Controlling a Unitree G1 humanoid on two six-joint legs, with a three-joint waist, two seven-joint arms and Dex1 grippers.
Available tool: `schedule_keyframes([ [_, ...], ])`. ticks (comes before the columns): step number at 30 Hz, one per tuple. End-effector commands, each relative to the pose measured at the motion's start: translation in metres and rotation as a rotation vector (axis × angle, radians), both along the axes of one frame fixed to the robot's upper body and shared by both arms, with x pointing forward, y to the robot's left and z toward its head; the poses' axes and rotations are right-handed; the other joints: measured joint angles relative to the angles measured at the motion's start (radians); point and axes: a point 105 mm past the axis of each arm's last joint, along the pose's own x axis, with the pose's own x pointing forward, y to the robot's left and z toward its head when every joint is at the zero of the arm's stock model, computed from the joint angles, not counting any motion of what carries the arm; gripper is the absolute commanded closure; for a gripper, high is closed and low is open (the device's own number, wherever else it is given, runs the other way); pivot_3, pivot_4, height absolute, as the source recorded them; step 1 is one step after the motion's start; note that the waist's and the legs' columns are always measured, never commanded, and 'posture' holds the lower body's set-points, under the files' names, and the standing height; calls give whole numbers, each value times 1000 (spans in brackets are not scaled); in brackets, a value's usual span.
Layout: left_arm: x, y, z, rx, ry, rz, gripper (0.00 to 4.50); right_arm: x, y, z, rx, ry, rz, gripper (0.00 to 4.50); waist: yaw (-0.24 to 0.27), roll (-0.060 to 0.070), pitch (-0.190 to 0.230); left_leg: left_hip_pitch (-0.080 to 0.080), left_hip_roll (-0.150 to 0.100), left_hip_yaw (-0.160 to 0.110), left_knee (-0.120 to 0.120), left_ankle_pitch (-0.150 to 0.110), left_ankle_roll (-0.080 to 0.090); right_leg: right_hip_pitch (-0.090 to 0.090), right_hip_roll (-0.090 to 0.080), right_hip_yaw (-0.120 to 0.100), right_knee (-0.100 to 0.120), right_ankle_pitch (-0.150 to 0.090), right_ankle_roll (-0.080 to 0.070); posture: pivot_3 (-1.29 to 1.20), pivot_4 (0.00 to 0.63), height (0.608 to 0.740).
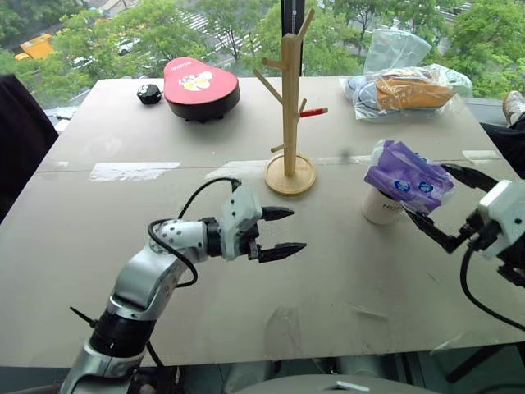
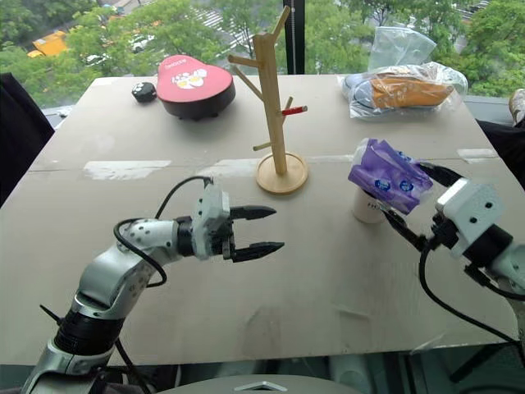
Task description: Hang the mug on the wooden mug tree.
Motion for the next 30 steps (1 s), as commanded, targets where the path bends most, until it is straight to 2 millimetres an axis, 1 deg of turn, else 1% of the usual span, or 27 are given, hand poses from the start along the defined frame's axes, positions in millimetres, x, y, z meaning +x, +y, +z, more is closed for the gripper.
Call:
schedule_keyframes([
  [1, -5, -7, 19, -14, -65, -13, 807, 20, -5, -4, 16, 20, -86, 27, 3, 0, 0, 0, 0, 0, 0, 0, 0, 0, 0, 0, 0, 0, 0, 0, 150, 740],
  [5, -7, -10, 30, -34, -90, -1, 807, 30, 0, -15, 35, 107, -89, 27, 4, 0, 1, -3, 0, -1, -1, 0, 0, -1, 0, -1, -4, 0, 0, 0, 150, 740],
  [11, -8, -10, 28, -24, -91, 37, 807, 36, 4, -26, 39, 176, -98, 27, 1, 0, 1, -4, -1, -1, -1, 0, 0, -2, -1, -1, -5, 0, 0, 0, 150, 740],
  [14, -9, -9, 25, -18, -87, 48, 807, 37, 7, -26, 47, 187, -82, 804, 1, 0, 1, -3, 0, -1, -1, 0, 0, -2, 0, 0, -3, 0, 0, 0, 150, 740],
  [16, -9, -9, 23, -18, -85, 51, 807, 36, 9, -26, 51, 196, -69, 1837, 2, 0, 1, -3, 0, -1, -1, 0, 0, -2, 0, -1, -3, 0, 0, 0, 150, 740],
  [19, -9, -10, 22, -20, -85, 56, 807, 36, 10, -27, 44, 203, -61, 3118, 2, 0, 1, -3, 0, -1, 0, 0, 0, -2, 0, 0, -3, 0, 0, 0, 150, 740],
  [21, -8, -10, 22, -22, -85, 57, 807, 36, 10, -27, 40, 205, -60, 4121, 2, 0, 1, -3, 0, -1, 0, 0, 0, -2, 0, 0, -3, 0, 0, 0, 150, 740],
  [22, -8, -11, 22, -23, -86, 57, 807, 36, 10, -27, 36, 205, -59, 4464, 2, 0, 1, -3, 0, -1, 0, 0, 0, -2, 0, 0, -3, 0, 0, 0, 150, 740],
  [27, -7, -12, 25, -34, -98, 53, 807, 34, 10, -25, 38, 199, -55, 4464, 2, 0, 1, -3, 0, -1, 0, 0, 0, -2, 0, 0, -3, 0, 0, 0, 150, 740],
  [30, -6, -15, 32, -64, -110, 42, 807, 34, 7, -13, 41, 162, -64, 4464, 2, 0, 1, -3, 0, -1, 0, 0, 0, -2, 0, -1, -3, 0, 0, 0, 150, 740],
])
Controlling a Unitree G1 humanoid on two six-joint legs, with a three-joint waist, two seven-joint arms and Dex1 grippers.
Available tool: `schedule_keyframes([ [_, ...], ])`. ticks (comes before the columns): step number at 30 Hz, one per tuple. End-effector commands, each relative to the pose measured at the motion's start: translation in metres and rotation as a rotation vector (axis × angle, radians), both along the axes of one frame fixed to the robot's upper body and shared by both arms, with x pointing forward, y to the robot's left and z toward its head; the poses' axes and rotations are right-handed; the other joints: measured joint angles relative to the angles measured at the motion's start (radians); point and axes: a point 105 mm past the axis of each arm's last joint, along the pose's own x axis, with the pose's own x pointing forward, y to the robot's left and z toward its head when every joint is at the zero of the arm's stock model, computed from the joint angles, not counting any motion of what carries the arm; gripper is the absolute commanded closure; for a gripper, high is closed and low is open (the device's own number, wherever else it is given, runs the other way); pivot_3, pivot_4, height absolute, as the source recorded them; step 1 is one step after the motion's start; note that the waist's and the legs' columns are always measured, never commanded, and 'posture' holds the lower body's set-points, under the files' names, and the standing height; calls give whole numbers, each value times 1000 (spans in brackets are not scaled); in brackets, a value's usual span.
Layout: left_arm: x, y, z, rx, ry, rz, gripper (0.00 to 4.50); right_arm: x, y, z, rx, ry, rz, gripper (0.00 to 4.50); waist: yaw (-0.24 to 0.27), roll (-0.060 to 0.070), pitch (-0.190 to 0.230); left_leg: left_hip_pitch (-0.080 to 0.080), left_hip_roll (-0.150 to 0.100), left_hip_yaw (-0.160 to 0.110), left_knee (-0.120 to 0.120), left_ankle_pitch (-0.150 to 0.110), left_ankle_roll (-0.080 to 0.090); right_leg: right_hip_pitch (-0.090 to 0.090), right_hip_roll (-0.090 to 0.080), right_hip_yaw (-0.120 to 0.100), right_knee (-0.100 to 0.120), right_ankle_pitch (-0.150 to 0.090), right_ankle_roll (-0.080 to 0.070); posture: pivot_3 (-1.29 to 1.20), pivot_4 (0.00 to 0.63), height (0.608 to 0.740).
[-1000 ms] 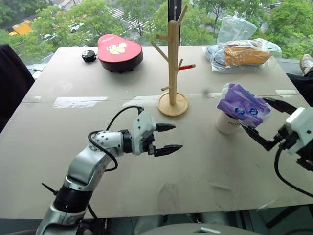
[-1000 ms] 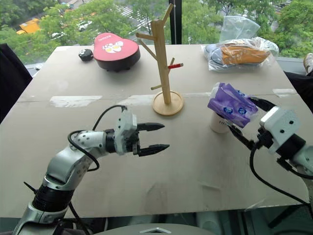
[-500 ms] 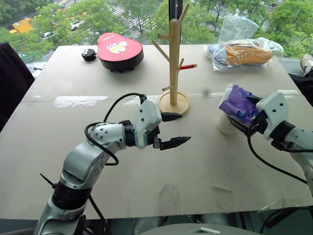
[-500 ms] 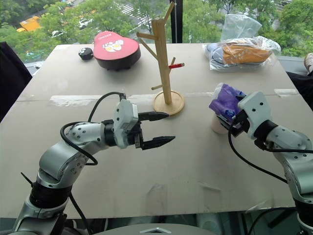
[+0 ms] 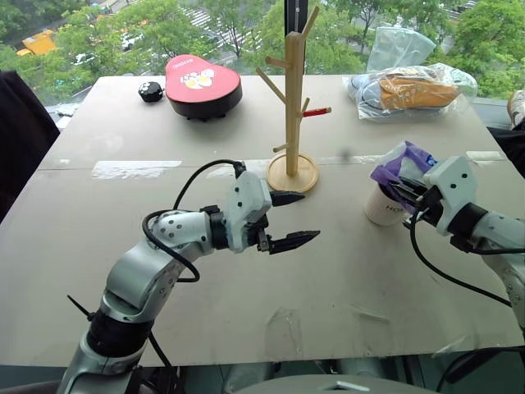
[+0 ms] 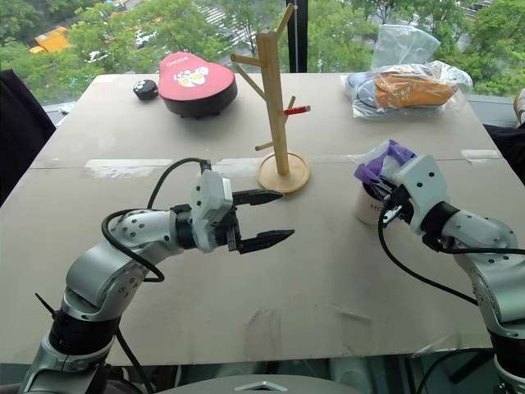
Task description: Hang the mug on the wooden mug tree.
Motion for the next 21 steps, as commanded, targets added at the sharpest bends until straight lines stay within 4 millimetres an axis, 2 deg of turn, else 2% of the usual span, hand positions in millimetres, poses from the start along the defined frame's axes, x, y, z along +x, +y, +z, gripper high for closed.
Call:
schedule_keyframes([
  [1, -2, -7, 18, -50, -66, -37, 807, -3, -7, 30, -6, -96, -11, 4464, 0, 0, 0, 0, 0, 0, 0, 0, 0, 0, 0, 0, 0, 0, 0, 0, 150, 740],
  [4, -3, -12, 23, -70, -74, -65, 807, -5, -20, 51, -23, -144, -46, 4464, 1, 0, 0, 0, 0, 0, 0, 0, 0, 0, 0, 0, 0, 0, 0, 0, 150, 740],
  [8, -4, -26, 25, -101, -63, -117, 807, -10, -65, 71, -79, -163, -175, 4464, 3, 0, 0, -1, -1, 0, 0, 0, 0, 0, 0, -1, -1, 0, 0, 0, 150, 740],
  [10, -5, -36, 25, -128, -54, -150, 807, -11, -90, 65, -113, -120, -248, 4464, 3, 0, 0, -1, -1, 0, 0, 0, 0, 1, 0, -1, -1, 0, 0, 0, 150, 740],
  [12, -5, -43, 24, -135, -52, -169, 807, -11, -103, 60, -121, -95, -285, 4464, 0, 0, 0, -1, -1, 1, 1, 0, 0, 1, -1, 0, -1, 0, 0, 0, 150, 740],
  [17, 6, -88, 30, -203, -93, -223, 807, -5, -170, 6, -153, 59, -501, 4464, 3, 0, 0, 0, -2, 2, 5, 0, 0, 2, 0, 1, 3, 0, 0, 0, 150, 740],
  [18, 8, -94, 32, -212, -106, -227, 807, -5, -179, 0, -163, 67, -526, 3948, 2, 0, 0, 0, -2, 2, 7, 0, 0, 2, 2, 1, 4, 1, 1, 0, 150, 740],
  [19, 10, -99, 33, -219, -116, -229, 807, -5, -183, -3, -175, 70, -525, 3698, 1, 0, 0, 0, -2, 3, 7, 0, 0, 2, 2, 3, 5, 1, 1, 0, 150, 740],
  [21, 11, -106, 35, -226, -138, -243, 807, -6, -190, -3, -151, 49, -538, 2823, -3, 0, 0, 1, -2, 4, 7, 0, 0, 2, 3, 3, 5, 1, 1, 0, 150, 740],
])
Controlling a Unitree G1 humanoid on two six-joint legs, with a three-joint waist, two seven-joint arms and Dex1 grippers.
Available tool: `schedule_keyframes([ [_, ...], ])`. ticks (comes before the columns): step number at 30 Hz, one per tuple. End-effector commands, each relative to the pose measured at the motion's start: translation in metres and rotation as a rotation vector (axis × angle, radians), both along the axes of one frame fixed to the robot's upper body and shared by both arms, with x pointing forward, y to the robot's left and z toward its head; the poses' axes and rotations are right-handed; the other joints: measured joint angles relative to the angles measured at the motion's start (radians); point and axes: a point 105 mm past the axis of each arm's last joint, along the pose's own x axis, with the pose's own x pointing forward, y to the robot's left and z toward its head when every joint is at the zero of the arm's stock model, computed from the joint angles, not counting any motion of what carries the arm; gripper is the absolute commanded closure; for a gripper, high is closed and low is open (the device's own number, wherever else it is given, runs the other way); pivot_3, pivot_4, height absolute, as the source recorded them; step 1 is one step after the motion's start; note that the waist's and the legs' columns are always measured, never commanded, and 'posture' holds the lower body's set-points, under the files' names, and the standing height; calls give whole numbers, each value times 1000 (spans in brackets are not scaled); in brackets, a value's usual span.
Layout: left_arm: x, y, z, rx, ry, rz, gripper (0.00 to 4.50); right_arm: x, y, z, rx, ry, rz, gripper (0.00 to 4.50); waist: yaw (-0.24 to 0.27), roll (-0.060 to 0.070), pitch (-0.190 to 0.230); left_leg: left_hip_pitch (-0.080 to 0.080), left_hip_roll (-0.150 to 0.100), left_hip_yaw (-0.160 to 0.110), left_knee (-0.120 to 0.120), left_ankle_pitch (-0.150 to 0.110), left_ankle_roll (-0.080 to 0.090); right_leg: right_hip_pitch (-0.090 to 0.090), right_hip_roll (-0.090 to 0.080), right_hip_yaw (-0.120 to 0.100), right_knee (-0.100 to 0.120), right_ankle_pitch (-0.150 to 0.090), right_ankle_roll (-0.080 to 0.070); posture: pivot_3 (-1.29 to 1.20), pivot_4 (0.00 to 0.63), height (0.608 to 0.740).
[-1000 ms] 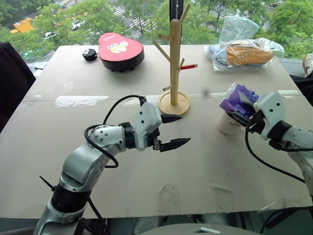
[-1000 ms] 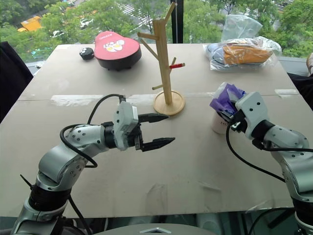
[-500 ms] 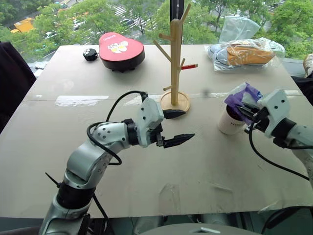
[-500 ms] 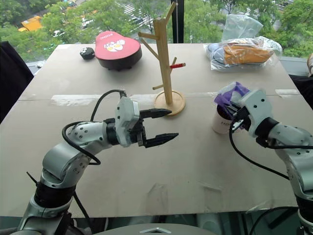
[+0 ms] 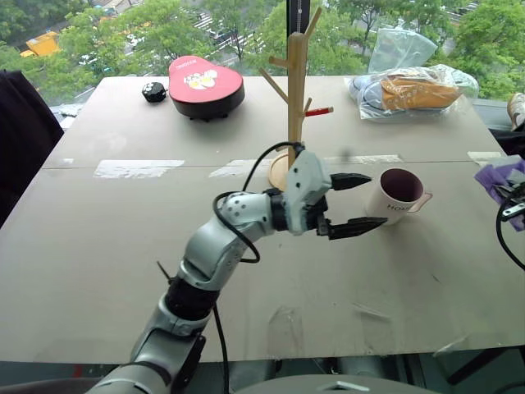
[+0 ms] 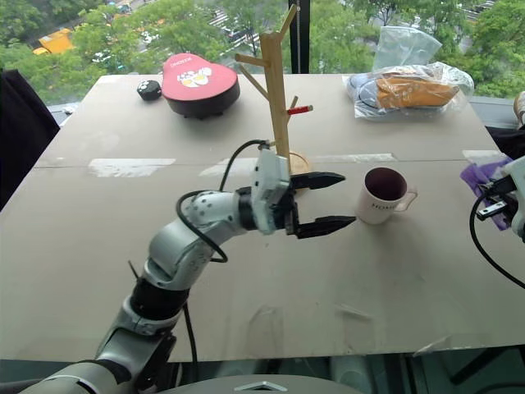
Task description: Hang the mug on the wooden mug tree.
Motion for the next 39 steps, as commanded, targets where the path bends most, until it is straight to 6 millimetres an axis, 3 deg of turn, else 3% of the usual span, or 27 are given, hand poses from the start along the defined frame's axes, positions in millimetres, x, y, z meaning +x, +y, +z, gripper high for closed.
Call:
schedule_keyframes([
  [1, 2, -9, 11, -34, -72, -6, 807, -1, -11, 16, -37, -90, -12, 2353, -7, 0, 0, 1, 1, 1, 0, 0, 0, 0, 0, 2, 0, 0, 0, 0, 150, 740],
  [3, 6, -11, 12, -43, -73, 2, 807, -5, -16, 25, -58, -138, -37, 1582, -8, 1, 0, 2, 2, 3, 0, 0, 0, 0, 0, 4, 1, 0, 0, 0, 150, 740],
  [4, 7, -10, 13, -46, -69, 7, 807, -8, -15, 29, -49, -164, -40, 982, -6, 1, 0, 2, 2, 3, 0, 0, 0, -1, 0, 4, 1, 0, 0, 0, 150, 740],
  [6, 8, -6, 9, -38, -54, 16, 807, -16, -3, 34, 16, -204, -5, 64, -2, 1, 0, 2, 2, 3, 0, 0, 0, -1, 1, 3, 2, 0, 0, 0, 150, 740],
  [9, 5, 3, -5, 14, -8, 2, 807, -27, 37, 22, 200, -185, 94, 64, 0, 1, 0, 2, 2, 2, 0, 0, 0, 0, 1, 3, 1, 0, 0, 0, 150, 740],
  [11, 1, 10, -22, 87, 24, -9, 807, -32, 68, 3, 287, -136, 136, 64, -2, 1, 0, 1, 3, -1, 0, 0, 0, -1, 0, 3, 1, 0, 0, 0, 150, 740],
  [15, 6, 24, -39, 200, 38, 14, 807, -23, 100, -27, 383, -173, 78, 64, -1, 1, 0, 2, 1, -2, 0, 0, 0, -1, -1, 3, 4, 0, 0, 0, 150, 740],
  [20, 11, 26, -32, 203, 7, 33, 807, -14, 106, -42, 399, -190, 43, 64, 6, 1, 0, 2, -3, -3, 4, 0, 0, 0, 0, 3, 5, 0, 1, 0, 150, 740],
  [25, 14, 24, -22, 178, -20, 68, 807, 5, 102, -45, 404, -234, 24, 64, -4, 1, 0, 1, -3, -4, 2, 0, 0, -2, 1, 3, 4, 0, 1, 0, 150, 740],
  [35, 16, 29, -24, 182, -25, 101, 807, 44, 109, -51, 503, -211, 169, 64, -7, 1, 0, 2, -2, -3, 3, 0, 0, -3, 2, 4, 5, 0, 1, 0, 150, 740],
  [39, 19, 32, -22, 181, -28, 122, 807, 58, 115, -57, 569, -168, 245, 1383, -10, 1, 0, 1, -2, -3, 3, 0, 0, -3, 2, 4, 5, 0, 0, 0, 150, 740],
])
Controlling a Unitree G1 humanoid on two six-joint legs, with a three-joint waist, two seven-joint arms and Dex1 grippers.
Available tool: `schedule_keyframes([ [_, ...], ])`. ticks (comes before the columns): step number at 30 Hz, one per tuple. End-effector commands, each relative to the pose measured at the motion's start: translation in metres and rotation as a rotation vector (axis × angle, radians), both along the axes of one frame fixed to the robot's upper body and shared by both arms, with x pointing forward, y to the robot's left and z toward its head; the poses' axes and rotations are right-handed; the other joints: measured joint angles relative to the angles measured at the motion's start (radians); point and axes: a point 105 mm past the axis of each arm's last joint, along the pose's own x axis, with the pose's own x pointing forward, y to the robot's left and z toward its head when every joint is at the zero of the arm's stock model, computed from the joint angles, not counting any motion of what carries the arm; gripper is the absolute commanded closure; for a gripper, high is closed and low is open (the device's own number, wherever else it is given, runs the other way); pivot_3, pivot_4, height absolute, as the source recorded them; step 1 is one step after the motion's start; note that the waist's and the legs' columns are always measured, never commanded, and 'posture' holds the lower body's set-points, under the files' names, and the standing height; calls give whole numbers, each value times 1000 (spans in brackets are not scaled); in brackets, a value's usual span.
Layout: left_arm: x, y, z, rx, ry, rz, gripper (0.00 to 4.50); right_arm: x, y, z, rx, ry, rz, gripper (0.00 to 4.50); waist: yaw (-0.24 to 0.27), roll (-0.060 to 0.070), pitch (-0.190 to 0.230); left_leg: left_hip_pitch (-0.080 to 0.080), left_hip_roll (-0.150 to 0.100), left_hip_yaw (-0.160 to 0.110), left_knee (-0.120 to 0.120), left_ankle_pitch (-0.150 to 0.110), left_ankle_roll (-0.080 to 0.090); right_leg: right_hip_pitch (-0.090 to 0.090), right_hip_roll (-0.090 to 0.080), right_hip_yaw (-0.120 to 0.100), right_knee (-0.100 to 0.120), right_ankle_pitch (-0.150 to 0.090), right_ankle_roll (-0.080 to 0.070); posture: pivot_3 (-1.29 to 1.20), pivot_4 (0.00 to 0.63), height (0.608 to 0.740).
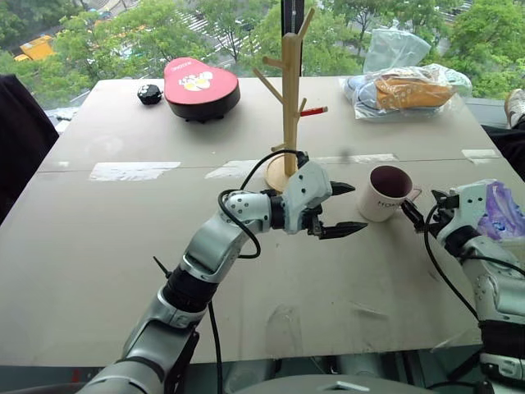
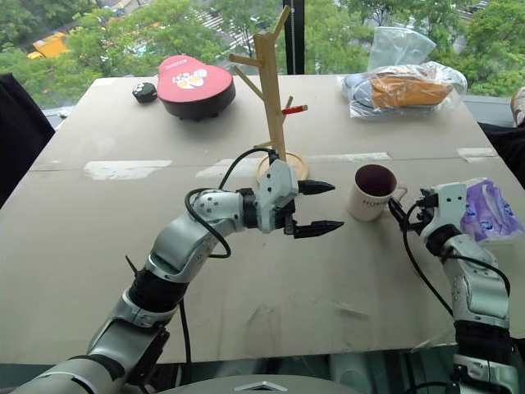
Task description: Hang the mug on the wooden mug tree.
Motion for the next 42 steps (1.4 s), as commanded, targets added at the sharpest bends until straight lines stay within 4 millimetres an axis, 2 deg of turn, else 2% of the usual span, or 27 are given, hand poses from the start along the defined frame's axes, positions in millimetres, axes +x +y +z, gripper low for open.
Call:
schedule_keyframes([
  [1, 1, 4, 12, -26, -49, 22, 807, 5, 3, 6, 21, -27, 88, 1913, 1, 0, 0, 0, 0, -1, 0, 0, 0, 0, 0, -1, 0, 0, 0, 0, 150, 740],
  [6, 4, 14, 9, -30, -45, 81, 807, 8, 5, 7, 19, -29, 139, 4466, -2, 0, 0, 0, 0, -1, 0, 0, 0, 0, -1, 0, -1, 0, 0, 0, 150, 740],
  [11, 5, 26, 1, -38, -23, 146, 807, 7, 7, 15, -22, -50, 164, 4466, -7, 0, 0, -1, 0, -1, 0, 0, 0, -1, -3, 0, 0, 0, 0, 0, 150, 740],
  [13, 6, 30, 0, -48, -32, 176, 807, 6, 12, 24, -62, -72, 195, 4466, -8, 0, 0, -1, 0, -1, 0, 0, 0, -1, -4, 0, 0, 0, 0, 0, 150, 740],
  [16, 13, 41, 2, -139, -37, 265, 807, 7, 29, 60, -201, -155, 304, 4466, -15, 0, 0, -1, 0, 0, 0, 0, 0, -2, -4, 1, 0, 0, 0, 0, 150, 740],
  [19, 17, 54, 8, -294, -65, 393, 807, 6, 56, 101, -364, -262, 463, 4466, -20, 1, 0, -2, 0, 1, 0, 0, 0, -3, -5, 3, 0, 0, 0, 0, 150, 740],
  [22, 11, 59, 4, -346, -115, 462, 807, 9, 78, 133, -502, -359, 595, 4466, -19, 0, 0, -1, 0, 0, -1, 0, 0, -5, -4, 4, 0, 0, 0, 0, 150, 740],
  [24, 3, 62, 11, -434, -186, 503, 807, 16, 88, 150, -618, -403, 668, 4466, -15, -1, 0, -2, 0, -1, -2, 0, 0, -5, -3, 3, -1, 0, 0, 0, 150, 740],
  [26, -4, 65, 18, -533, -185, 520, 807, 23, 97, 165, -714, -435, 732, 4466, -10, -2, 1, -2, 0, -1, -2, 0, 0, -5, -5, 2, -1, 0, 0, 0, 150, 740],
  [29, -7, 72, 25, -623, -198, 564, 807, 32, 110, 177, -831, -462, 808, 4466, -4, -2, 1, -4, -2, -1, -1, 0, 0, -5, -7, 2, -3, 1, 0, 0, 150, 740],
  [34, -10, 80, 32, -695, -231, 620, 807, 47, 129, 194, -931, -474, 869, 4466, 0, -2, 1, -8, -2, -1, -1, 0, 0, -10, -7, 1, -2, 1, 0, 0, 150, 740],
  [37, -12, 84, 31, -718, -230, 644, 807, 53, 143, 204, -944, -492, 887, 4466, -15, -2, 1, -15, -2, -1, 1, 0, 0, -16, -7, 0, -1, 1, -1, 0, 150, 740],
  [42, -12, 87, 27, -723, -239, 693, 807, 62, 162, 210, -972, -516, 896, 4466, -16, -2, 1, -15, -2, -1, 2, 0, 0, -16, -8, -5, -2, 1, -1, 0, 150, 740],
])
